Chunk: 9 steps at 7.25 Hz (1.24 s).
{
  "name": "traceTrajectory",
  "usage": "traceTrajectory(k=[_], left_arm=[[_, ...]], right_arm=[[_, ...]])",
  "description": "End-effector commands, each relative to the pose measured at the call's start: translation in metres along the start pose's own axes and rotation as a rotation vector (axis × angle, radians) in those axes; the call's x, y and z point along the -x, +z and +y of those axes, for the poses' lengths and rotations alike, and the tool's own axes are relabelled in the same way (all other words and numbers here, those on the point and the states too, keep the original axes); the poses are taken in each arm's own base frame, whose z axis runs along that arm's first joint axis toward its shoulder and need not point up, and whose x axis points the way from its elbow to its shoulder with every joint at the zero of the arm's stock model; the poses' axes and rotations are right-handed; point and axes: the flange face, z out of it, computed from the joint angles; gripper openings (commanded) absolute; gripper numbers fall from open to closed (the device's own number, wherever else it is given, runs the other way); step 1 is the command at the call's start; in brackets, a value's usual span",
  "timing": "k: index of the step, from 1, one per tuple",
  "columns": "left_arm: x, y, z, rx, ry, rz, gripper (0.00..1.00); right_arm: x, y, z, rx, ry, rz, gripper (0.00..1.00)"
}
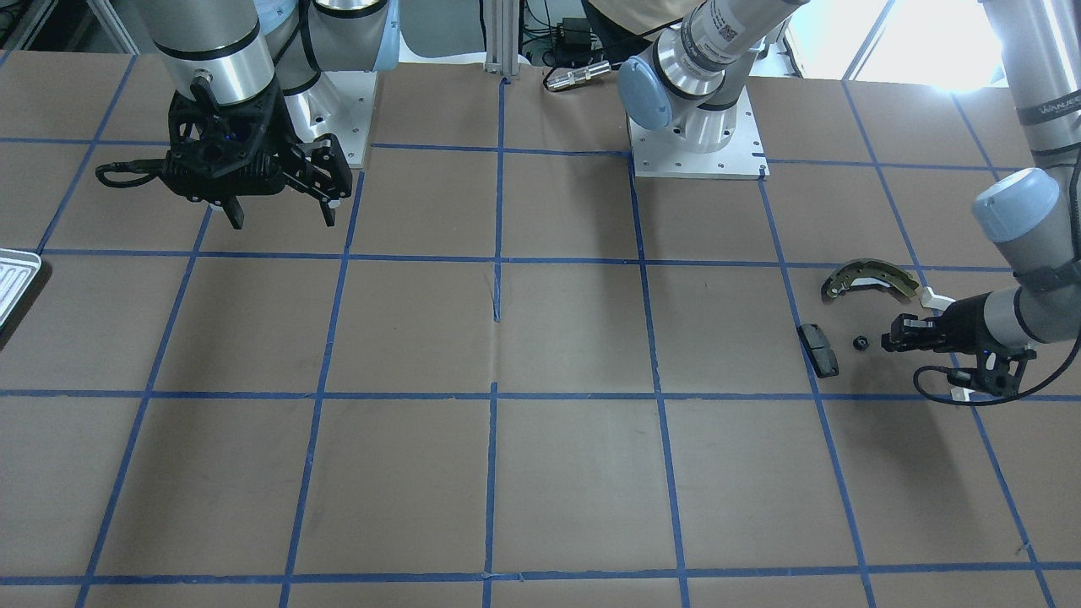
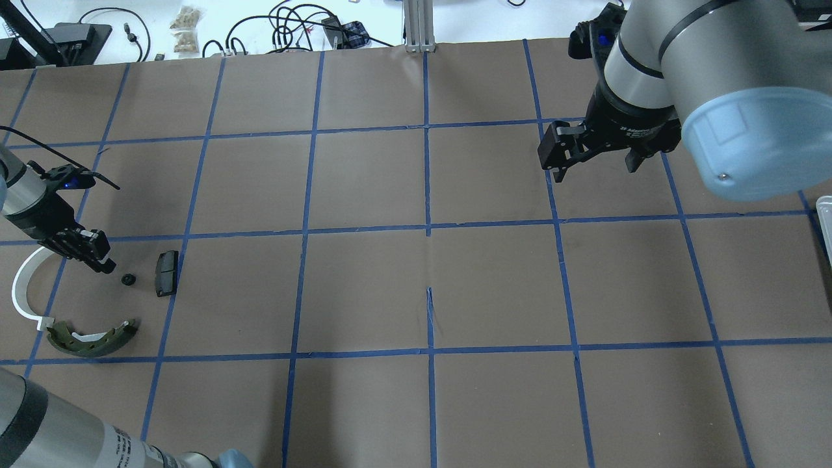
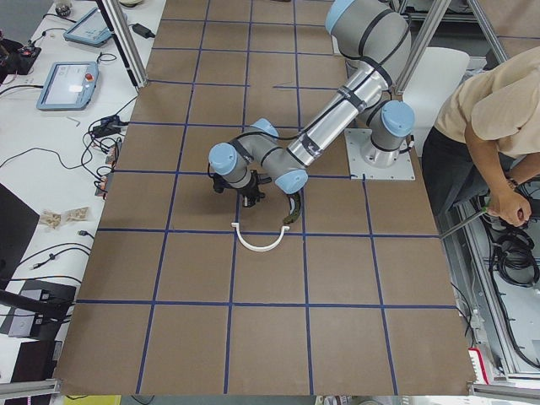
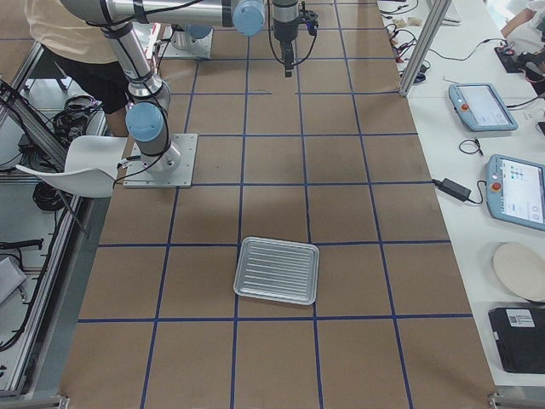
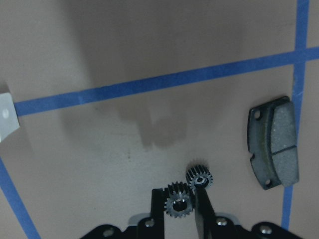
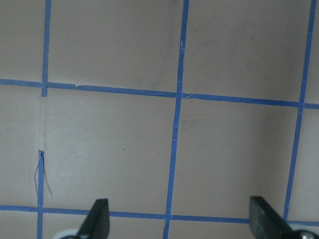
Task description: Place bearing gear from tray to pile
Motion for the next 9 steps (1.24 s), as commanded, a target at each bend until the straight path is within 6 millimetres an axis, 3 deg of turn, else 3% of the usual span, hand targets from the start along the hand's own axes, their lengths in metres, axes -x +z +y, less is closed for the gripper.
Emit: traceTrajectory(k=[1, 7, 9], left_arm=[[0.015, 0.008, 0.007, 0.006, -0.011, 0.019, 0.00], [0.008, 0.017, 0.011, 0.013, -0.023, 0.038, 0.00], [0.007, 0.018, 0.010, 0.013, -0.021, 0.041, 0.00]], right_arm=[[-0.007, 0.000, -0.002, 0.002, 0.018, -0.017, 1.00], [-0.002, -0.003, 0.002, -0.004, 0.000, -0.021, 1.00], [-0.003, -0.008, -0.008, -0.068, -0.007, -0.016, 1.00]])
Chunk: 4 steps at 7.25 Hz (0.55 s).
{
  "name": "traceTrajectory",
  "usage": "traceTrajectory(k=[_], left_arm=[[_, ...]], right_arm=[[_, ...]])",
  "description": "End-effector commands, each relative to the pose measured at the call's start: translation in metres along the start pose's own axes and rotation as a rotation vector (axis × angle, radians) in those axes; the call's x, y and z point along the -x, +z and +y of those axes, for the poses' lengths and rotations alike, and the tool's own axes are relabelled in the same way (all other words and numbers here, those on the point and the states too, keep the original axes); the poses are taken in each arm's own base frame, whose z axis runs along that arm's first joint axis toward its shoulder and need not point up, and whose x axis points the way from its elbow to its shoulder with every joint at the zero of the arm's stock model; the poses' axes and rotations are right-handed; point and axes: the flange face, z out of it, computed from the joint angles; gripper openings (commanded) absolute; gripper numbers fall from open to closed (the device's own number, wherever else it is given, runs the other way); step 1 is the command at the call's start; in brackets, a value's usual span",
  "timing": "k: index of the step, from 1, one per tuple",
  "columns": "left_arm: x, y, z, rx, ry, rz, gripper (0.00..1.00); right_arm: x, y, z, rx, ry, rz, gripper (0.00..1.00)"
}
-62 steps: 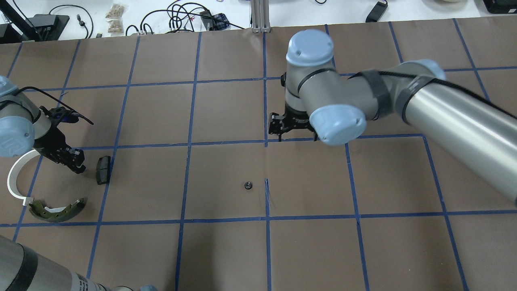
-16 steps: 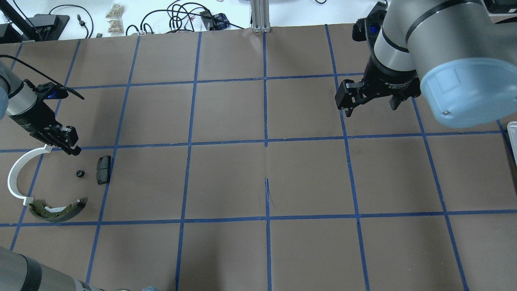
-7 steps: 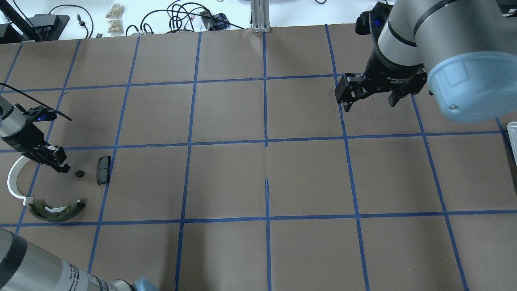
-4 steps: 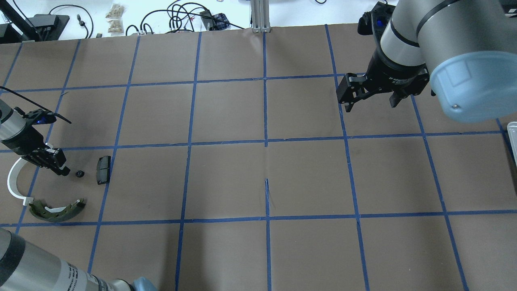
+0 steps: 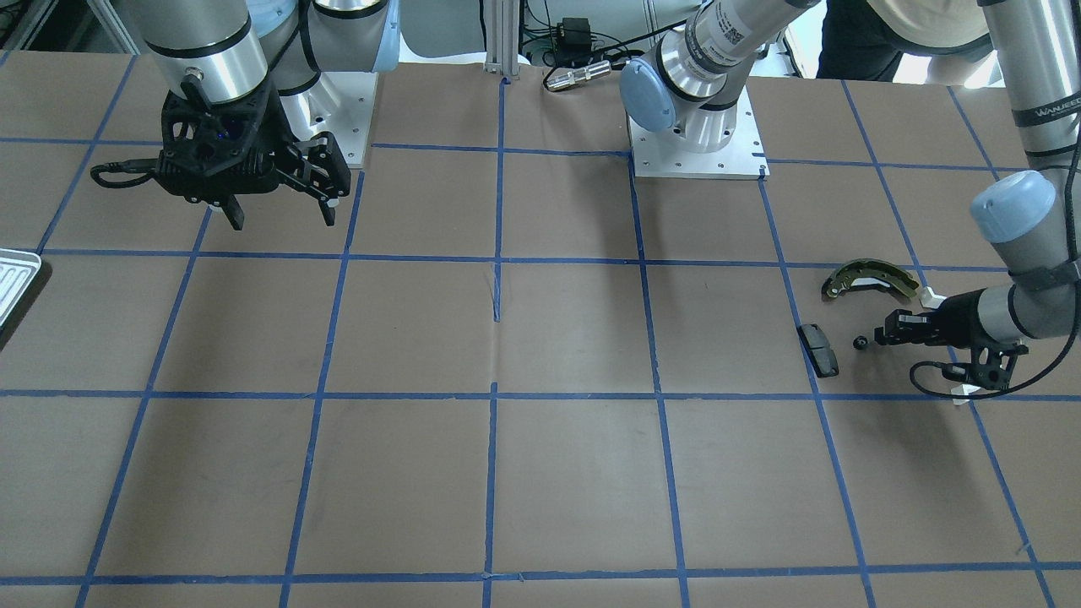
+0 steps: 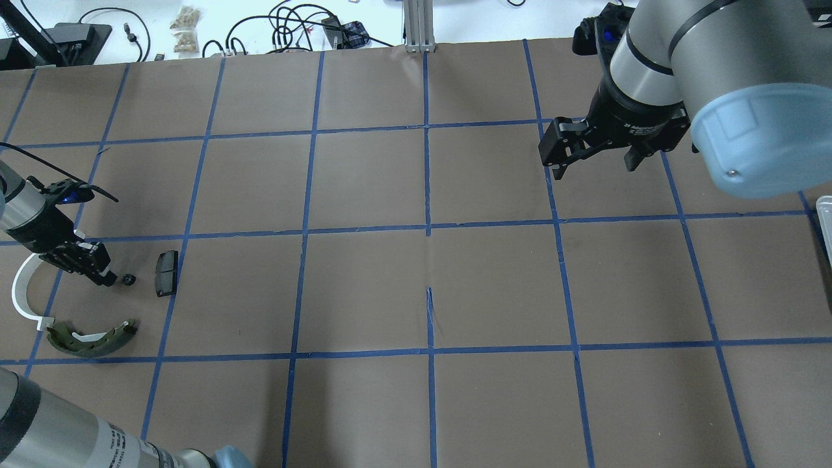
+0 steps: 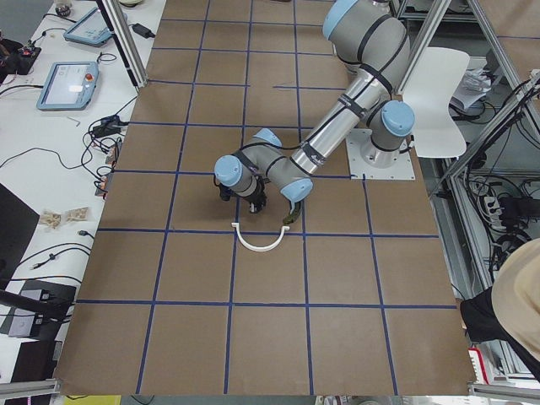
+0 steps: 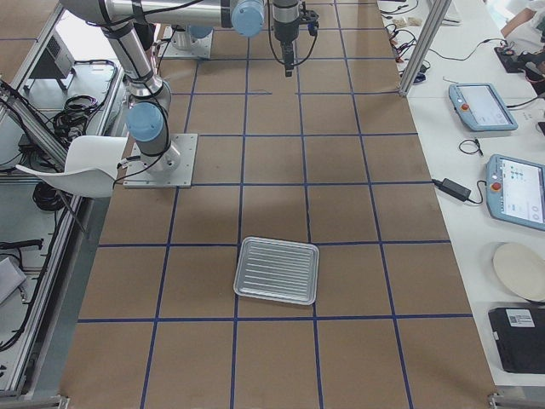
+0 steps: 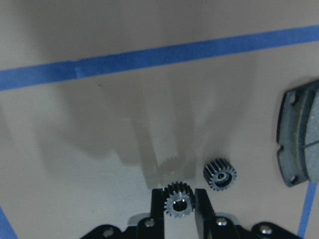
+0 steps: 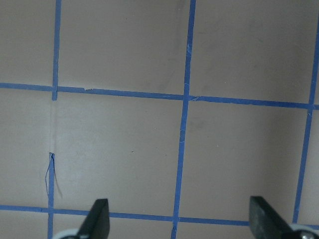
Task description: Place bearing gear from tray to pile
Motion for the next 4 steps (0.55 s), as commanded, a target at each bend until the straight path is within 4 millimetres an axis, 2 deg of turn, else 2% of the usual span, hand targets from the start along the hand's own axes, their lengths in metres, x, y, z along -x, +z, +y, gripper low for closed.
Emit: traceTrajectory(k=[1, 2, 3, 4], left_arm=[[0.000, 0.003, -0.001, 0.005, 0.005, 0.005, 0.21], [0.001, 0.005, -0.002, 0.006, 0.007, 0.008, 0.45], [0.001, 0.004, -0.002, 0.006, 0.006, 0.006, 0.66], [0.004, -0.004, -0.004, -0.002, 0.002, -0.010, 0.78]], right_arm=[[0.000, 0.001, -0.012, -0.045, -0.004, 0.001, 1.00], [0.000, -0.003, -0.016, -0.054, -0.004, -0.001, 1.00], [-0.001, -0.003, -0.020, -0.055, -0.001, -0.001, 1.00], [-0.001, 0.001, -0.030, -0.048, 0.000, -0.007, 1.00]])
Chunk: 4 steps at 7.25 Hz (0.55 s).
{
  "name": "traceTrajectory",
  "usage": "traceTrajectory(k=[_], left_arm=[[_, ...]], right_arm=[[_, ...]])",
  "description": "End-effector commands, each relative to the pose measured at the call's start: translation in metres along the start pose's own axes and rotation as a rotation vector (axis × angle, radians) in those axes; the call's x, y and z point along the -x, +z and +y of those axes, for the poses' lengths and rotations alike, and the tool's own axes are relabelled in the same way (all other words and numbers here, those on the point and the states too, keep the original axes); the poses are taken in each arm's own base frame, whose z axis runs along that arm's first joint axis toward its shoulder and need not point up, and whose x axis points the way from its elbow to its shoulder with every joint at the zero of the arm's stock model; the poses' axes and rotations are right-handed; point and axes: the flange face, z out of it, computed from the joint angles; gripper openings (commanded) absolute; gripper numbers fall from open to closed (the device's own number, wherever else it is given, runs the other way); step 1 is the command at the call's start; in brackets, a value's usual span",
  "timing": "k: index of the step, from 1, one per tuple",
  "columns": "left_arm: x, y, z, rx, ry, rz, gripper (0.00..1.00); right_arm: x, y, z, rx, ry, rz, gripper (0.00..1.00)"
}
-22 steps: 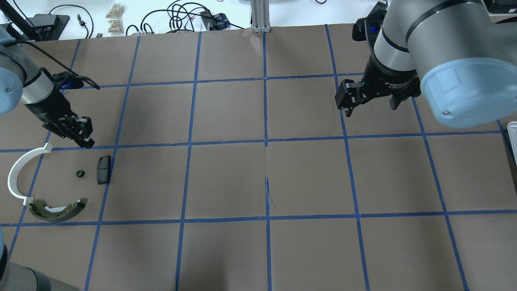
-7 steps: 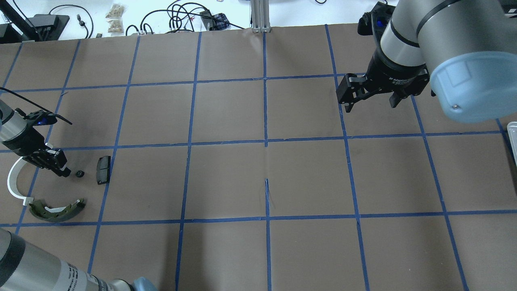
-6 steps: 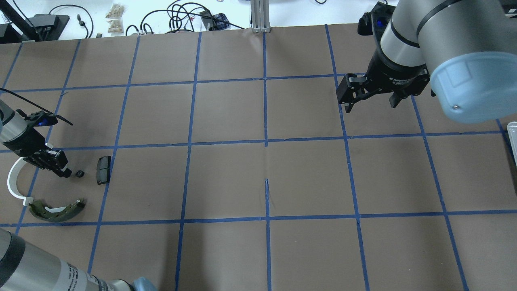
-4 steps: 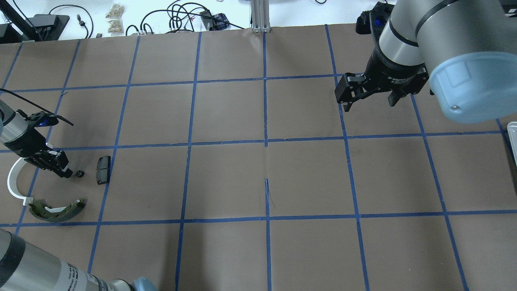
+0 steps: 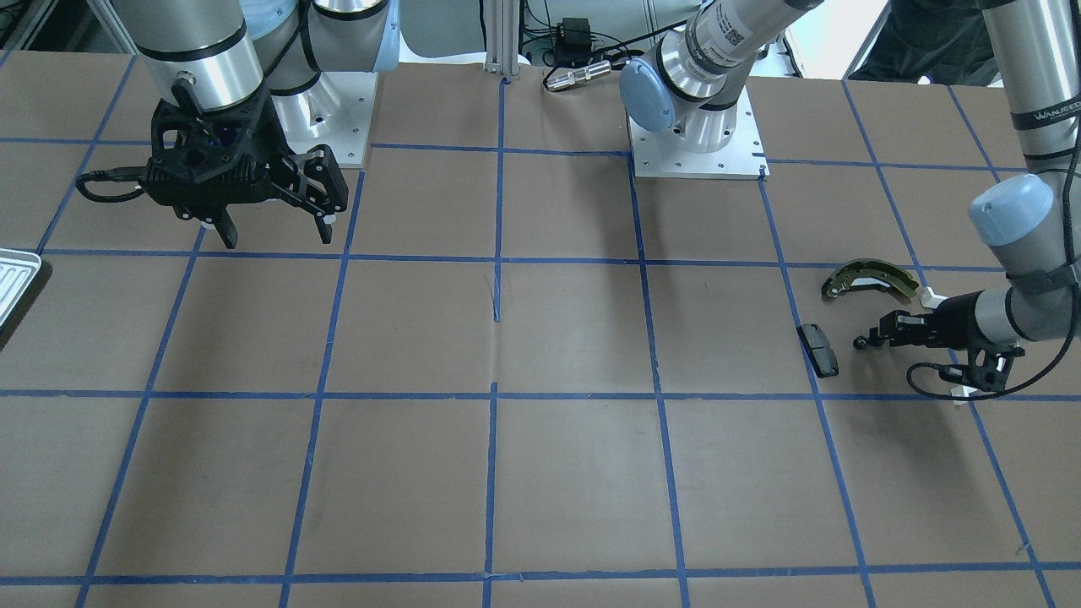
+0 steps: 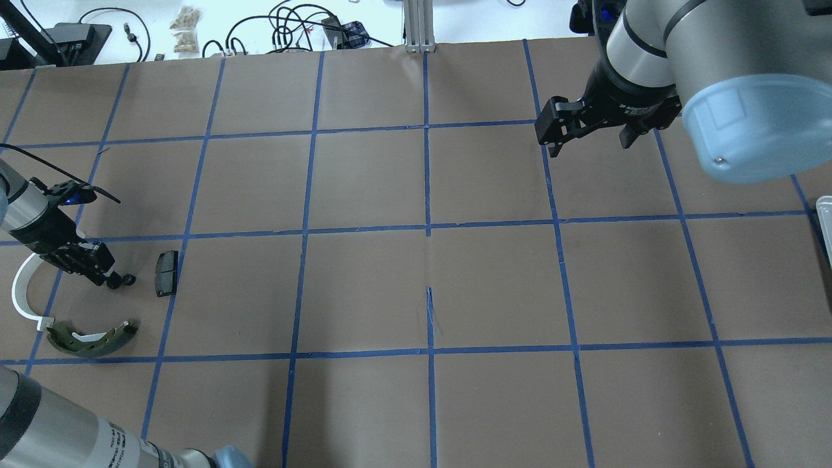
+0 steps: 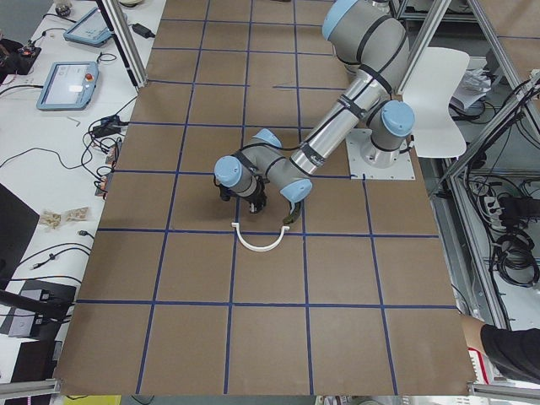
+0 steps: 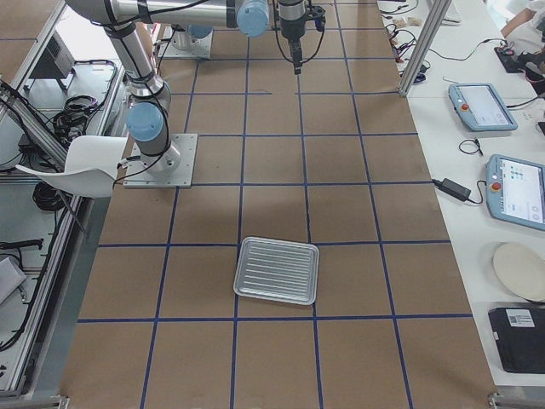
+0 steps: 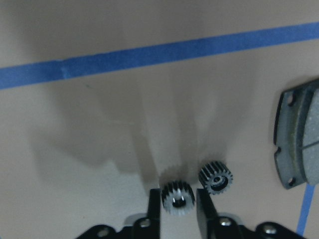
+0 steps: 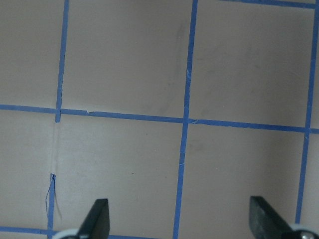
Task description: Place bearing gear from tray to pile
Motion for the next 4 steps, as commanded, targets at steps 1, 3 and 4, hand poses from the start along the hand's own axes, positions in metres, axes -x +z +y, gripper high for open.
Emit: traceTrajectory(k=[1, 3, 4], left_arm=[[-0.002, -0.020, -0.001, -0.018, 0.000, -0.036, 0.85], [-0.043, -0.079, -0.025, -0.047, -0.070, -0.093, 0.95], [-0.093, -0.117, -0.044, -0.062, -0.066, -0.133, 1.00]], right_arm=[[0.001, -0.003, -0.020, -0.012, 0.001, -0.021, 1.00], [0.000, -0.003, -0.025, -0.014, -0.001, -0.017, 1.00], [0.000, 0.000, -0.023, -0.006, 0.001, -0.015, 1.00]])
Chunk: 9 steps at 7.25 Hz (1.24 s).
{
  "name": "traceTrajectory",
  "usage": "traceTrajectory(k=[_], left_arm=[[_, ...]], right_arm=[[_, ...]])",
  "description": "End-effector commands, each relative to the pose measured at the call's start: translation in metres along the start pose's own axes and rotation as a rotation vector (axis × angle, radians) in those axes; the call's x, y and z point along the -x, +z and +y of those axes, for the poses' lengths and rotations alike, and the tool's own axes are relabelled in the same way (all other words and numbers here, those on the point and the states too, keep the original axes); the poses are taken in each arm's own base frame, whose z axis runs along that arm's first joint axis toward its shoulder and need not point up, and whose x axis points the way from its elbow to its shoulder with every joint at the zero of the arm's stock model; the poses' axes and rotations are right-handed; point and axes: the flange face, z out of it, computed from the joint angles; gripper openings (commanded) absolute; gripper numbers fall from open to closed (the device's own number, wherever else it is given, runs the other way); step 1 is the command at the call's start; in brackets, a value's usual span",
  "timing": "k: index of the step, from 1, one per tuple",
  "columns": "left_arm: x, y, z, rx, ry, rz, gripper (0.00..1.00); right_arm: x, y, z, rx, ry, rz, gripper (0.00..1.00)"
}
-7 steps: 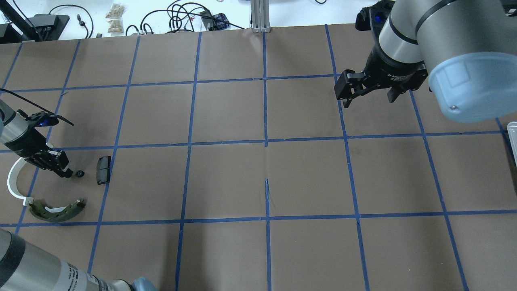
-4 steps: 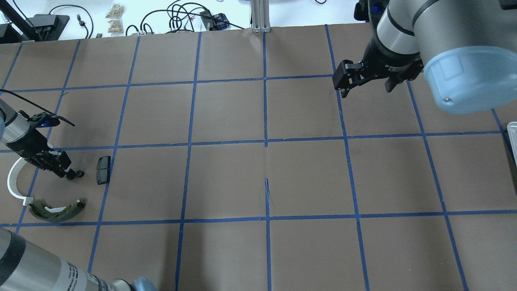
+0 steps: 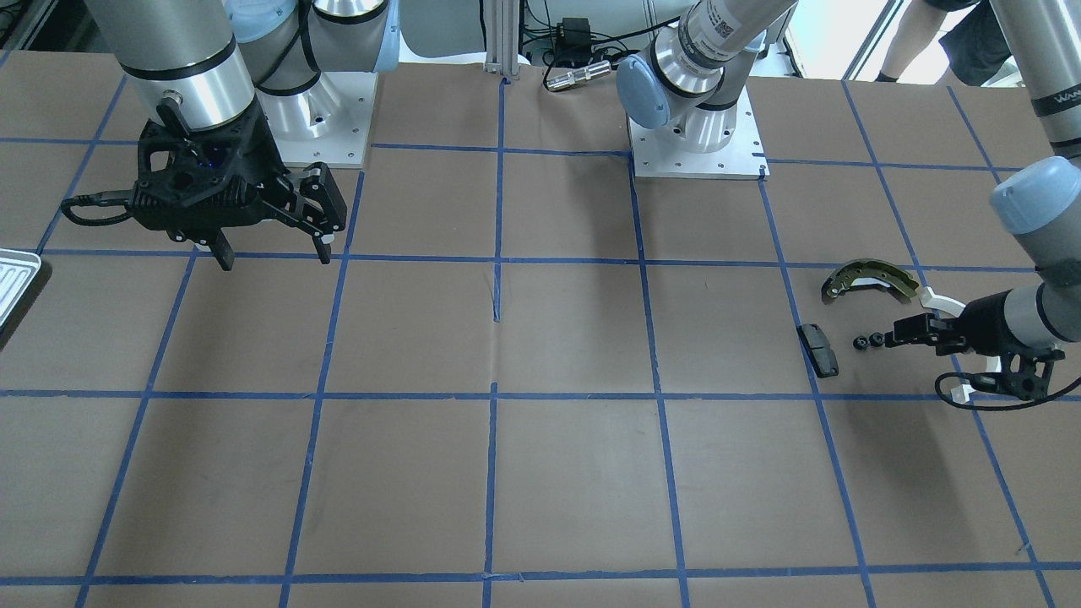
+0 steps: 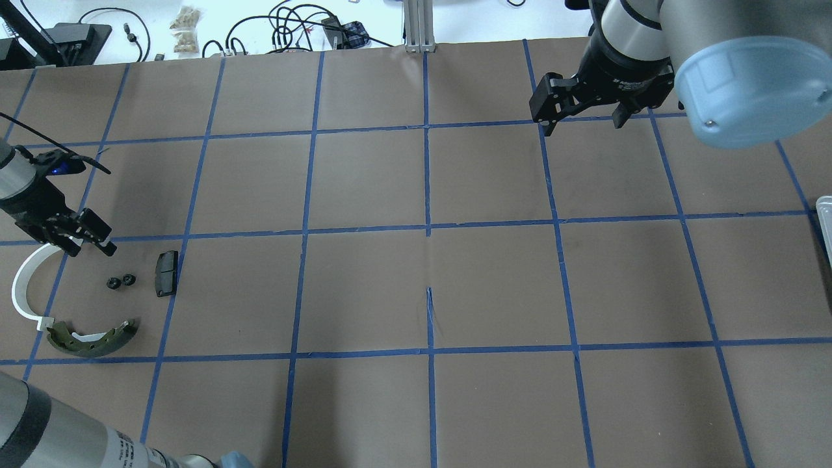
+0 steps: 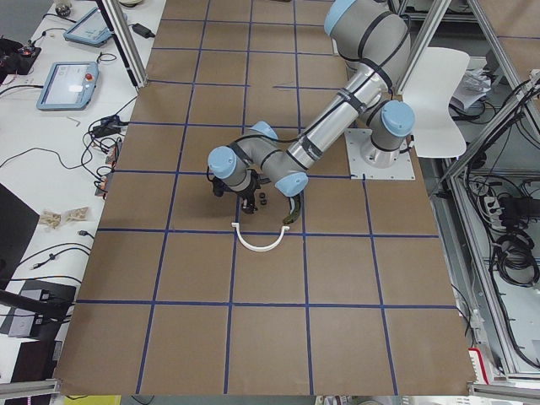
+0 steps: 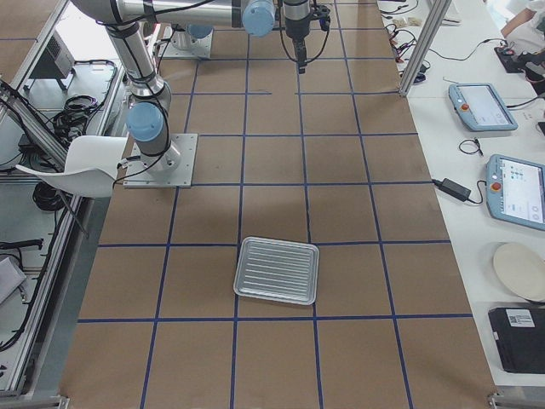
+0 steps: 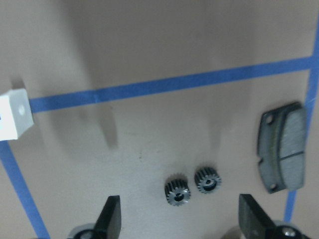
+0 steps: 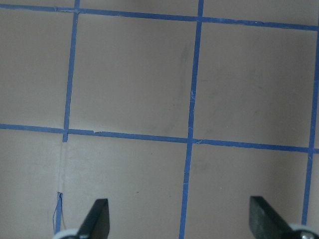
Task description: Place bearing gear from tray to pile
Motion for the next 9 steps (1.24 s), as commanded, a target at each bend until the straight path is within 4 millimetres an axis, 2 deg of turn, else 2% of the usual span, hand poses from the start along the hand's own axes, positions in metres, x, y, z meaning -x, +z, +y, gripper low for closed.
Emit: traceTrajectory(k=[1, 2, 3, 4, 5, 6, 7, 9], left_arm=[[-0.101, -0.091, -0.026, -0.051, 0.009, -0.087, 1.00], [-0.149, -0.123, -0.024, -0.092, 0.030, -0.118, 1.00], [-0.213, -0.141, -0.018, -0.103, 0.083, -0.134, 1.00], [-0.280, -0.154, -0.006, -0.123, 0.070, -0.155, 1.00], [-0.336, -0.154, 0.007, -0.142, 0.042, -0.172, 1.00], [-0.383, -0.158, 0.024, -0.166, 0.064, -0.189, 1.00], [-0.405, -0.158, 0.040, -0.173, 0.094, -0.198, 1.00], [-0.409, -0.140, 0.074, -0.161, 0.101, -0.195, 1.00]], right_arm=[[0.000, 0.004, 0.000, 0.009, 0.000, -0.003, 1.00], [0.001, 0.005, 0.001, 0.010, 0.000, -0.003, 1.00], [0.001, 0.004, 0.001, 0.009, 0.000, -0.005, 1.00], [0.003, 0.004, 0.002, 0.009, -0.003, -0.005, 1.00], [0.003, 0.004, 0.002, 0.010, -0.003, -0.005, 1.00], [0.003, 0.004, 0.002, 0.010, -0.003, -0.005, 1.00], [0.003, 0.004, 0.002, 0.010, -0.002, -0.005, 1.00], [0.004, 0.004, 0.001, 0.009, -0.002, -0.006, 1.00]])
